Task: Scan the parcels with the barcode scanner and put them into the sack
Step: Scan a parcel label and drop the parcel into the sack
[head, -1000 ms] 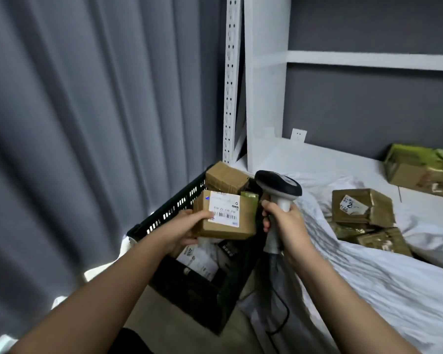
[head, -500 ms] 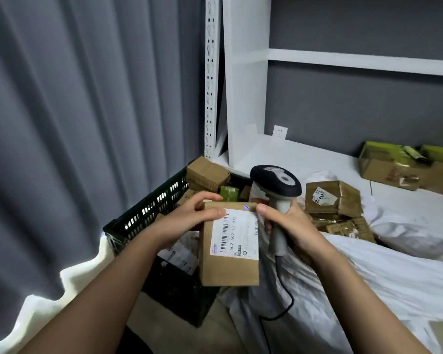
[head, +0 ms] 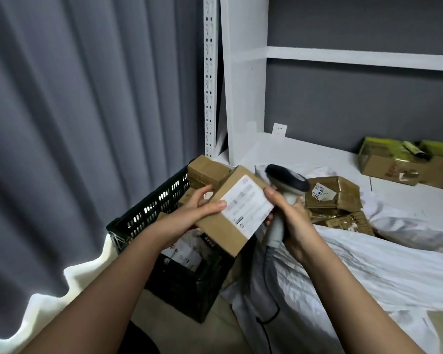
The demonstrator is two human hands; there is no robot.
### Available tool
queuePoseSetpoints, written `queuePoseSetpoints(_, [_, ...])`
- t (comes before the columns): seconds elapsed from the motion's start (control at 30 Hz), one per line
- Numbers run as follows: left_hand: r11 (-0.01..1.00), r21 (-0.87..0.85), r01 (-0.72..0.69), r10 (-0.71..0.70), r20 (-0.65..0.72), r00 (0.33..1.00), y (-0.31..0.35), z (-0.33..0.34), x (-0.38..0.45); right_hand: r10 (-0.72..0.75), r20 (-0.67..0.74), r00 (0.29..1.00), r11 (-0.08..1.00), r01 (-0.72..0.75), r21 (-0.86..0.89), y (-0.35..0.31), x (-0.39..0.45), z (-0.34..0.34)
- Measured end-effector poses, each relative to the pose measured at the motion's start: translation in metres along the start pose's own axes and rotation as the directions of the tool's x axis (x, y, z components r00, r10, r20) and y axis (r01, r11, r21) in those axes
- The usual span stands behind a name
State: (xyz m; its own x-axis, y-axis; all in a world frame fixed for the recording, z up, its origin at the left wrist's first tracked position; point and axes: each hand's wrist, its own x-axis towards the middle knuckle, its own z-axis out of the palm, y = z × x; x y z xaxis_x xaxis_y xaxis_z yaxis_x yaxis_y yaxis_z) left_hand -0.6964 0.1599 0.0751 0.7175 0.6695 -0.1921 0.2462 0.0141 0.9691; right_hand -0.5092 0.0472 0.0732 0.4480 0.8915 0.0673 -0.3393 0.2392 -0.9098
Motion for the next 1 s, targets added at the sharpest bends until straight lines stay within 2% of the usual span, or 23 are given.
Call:
queuePoseSetpoints(0.13, [0.994,-0.063,0.086,-0.079,0.108,0.991,-0.014,0.003,-0.001,-0.062,-0.145,0.988,0.998,0.065,0.021,-0.005,0.003,0.001])
queuePoseSetpoints(0.23, [0.981,-0.186,0.052,-0.046,0.039,0.998,-0.015,0.014,0.004,-0.025,-0.212,0.977,0.996,0.042,0.078,-0.003,0.002,0.006])
queuePoseSetpoints(0.33, [0.929,-0.37,0.001,-0.01,-0.025,1.0,-0.014,0.008,0.013,0.03,-0.205,0.978,0.991,-0.002,0.134,-0.004,0.001,0.008])
queuePoseSetpoints(0.4, [0.905,-0.425,-0.023,-0.032,-0.121,0.992,-0.013,0.001,0.016,0.031,-0.222,0.974,0.998,-0.019,0.056,-0.004,0.0,0.007])
queuePoseSetpoints(0.47, [0.912,-0.409,-0.036,-0.076,-0.254,0.964,-0.014,-0.003,0.02,-0.01,-0.235,0.972,0.996,-0.011,-0.085,-0.005,-0.004,0.006])
queuePoseSetpoints(0.53, [0.917,-0.395,-0.053,-0.114,-0.388,0.915,-0.015,-0.005,0.023,-0.045,-0.19,0.981,0.985,0.012,-0.173,-0.006,-0.007,0.006])
queuePoseSetpoints(0.67, [0.936,-0.342,-0.086,-0.12,-0.538,0.834,-0.018,-0.009,0.025,-0.038,-0.032,0.999,0.972,0.029,-0.234,-0.007,-0.014,0.005])
queuePoseSetpoints(0.87, [0.95,-0.289,-0.119,-0.111,-0.667,0.737,-0.024,-0.016,0.032,0.055,0.067,0.996,0.963,-0.035,-0.269,-0.006,-0.023,0.007])
queuePoseSetpoints(1.0, [0.945,-0.303,-0.122,-0.13,-0.692,0.711,-0.031,-0.022,0.037,0.069,0.114,0.991,0.95,-0.03,-0.312,-0.005,-0.024,0.004])
